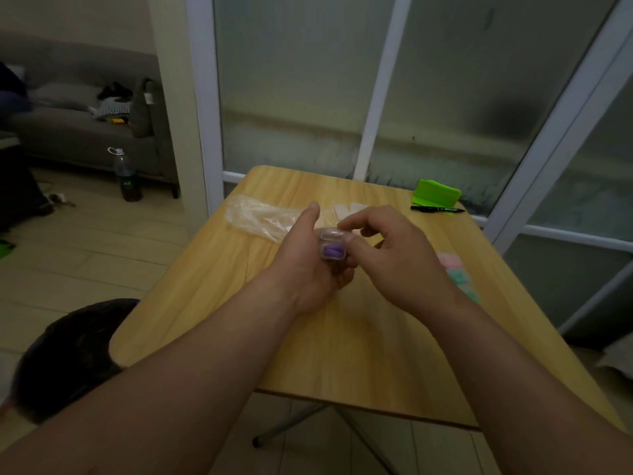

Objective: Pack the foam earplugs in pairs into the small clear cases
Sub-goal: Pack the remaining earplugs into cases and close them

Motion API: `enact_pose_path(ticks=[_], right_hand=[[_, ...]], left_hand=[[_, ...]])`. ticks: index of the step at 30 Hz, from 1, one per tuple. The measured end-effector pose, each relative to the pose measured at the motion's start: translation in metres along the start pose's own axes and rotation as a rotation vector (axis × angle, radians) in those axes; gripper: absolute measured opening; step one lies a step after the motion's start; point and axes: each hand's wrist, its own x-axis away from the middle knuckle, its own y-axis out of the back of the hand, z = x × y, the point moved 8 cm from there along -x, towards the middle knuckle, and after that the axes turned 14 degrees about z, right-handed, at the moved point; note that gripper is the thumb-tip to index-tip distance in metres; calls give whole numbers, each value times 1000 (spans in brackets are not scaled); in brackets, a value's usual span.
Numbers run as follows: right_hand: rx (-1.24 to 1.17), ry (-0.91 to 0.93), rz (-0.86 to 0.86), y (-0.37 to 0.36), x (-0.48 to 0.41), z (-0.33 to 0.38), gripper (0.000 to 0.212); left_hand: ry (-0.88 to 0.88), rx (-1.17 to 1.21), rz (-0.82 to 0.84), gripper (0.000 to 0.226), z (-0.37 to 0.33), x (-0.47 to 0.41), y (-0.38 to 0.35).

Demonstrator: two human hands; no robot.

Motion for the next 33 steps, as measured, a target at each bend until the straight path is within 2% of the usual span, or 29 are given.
enact_pose_path(ticks=[3,9,13,16,20,27,33], right_hand=[[115,39,66,-11,3,7,12],[107,3,134,-14,7,5,20],[72,-40,84,-3,8,-3,26],[57,-56,85,-1,9,-8,33],[90,-37,121,-6,10,-13,52],[88,-48,120,-9,14,-17,48],[201,-54,66,-18,19,-17,39]], left_hand=[[3,61,22,78,-1,-2,4],[11,42,86,74,2,1,-7],[5,-113,117,38,2,3,-11],[-13,-207,144,36,4,2,-14],[-24,-208,123,35,6,-1,-11],[-28,-283,123,33,9,0,-17],[-38,-338,61,33,10,2,-15]])
